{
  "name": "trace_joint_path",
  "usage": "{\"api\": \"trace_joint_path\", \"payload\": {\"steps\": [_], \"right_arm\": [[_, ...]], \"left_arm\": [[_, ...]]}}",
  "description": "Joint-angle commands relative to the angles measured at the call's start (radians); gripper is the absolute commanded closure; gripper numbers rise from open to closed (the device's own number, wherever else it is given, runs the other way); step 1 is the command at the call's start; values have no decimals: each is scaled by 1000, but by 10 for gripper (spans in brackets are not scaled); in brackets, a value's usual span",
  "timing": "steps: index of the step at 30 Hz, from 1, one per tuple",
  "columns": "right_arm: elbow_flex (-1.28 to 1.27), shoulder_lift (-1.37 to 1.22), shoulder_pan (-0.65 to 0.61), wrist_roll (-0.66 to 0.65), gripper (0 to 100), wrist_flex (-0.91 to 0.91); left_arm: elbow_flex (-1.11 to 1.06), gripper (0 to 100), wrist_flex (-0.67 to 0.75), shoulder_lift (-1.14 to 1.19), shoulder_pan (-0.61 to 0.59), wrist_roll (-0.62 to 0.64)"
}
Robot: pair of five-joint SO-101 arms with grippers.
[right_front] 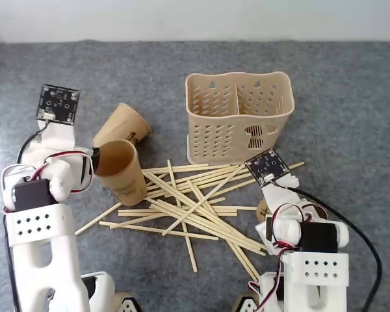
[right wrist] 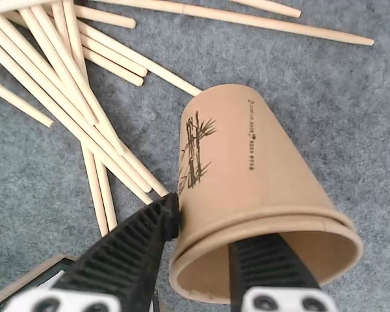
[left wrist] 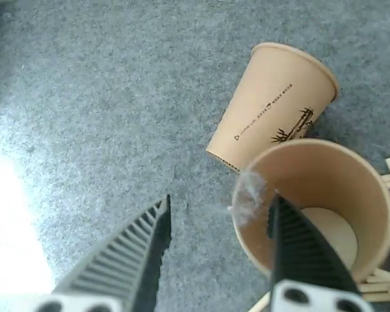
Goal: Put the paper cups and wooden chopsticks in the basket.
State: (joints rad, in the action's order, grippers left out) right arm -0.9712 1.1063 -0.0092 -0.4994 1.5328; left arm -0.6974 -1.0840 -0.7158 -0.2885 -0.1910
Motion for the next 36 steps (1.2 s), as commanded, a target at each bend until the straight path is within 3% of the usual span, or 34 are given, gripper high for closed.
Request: {"api": "trace_joint_path", "payload": {"steps": [1, 7, 17, 31, 36], "right_arm": [[8, 18, 12, 3, 885, 5], [8, 18, 12, 3, 885, 5], [8, 18, 12, 3, 885, 5], [8, 16, 12, 3, 885, 5], [8, 16, 12, 3, 885, 5]], "left_arm": [[33, 761, 35, -6, 23, 29], [-94, 761, 34, -8, 66, -17], [-133, 761, 32, -6, 9, -44], [-282, 765, 40, -9, 129, -44], [-269, 889, 40, -15, 130, -44]]}}
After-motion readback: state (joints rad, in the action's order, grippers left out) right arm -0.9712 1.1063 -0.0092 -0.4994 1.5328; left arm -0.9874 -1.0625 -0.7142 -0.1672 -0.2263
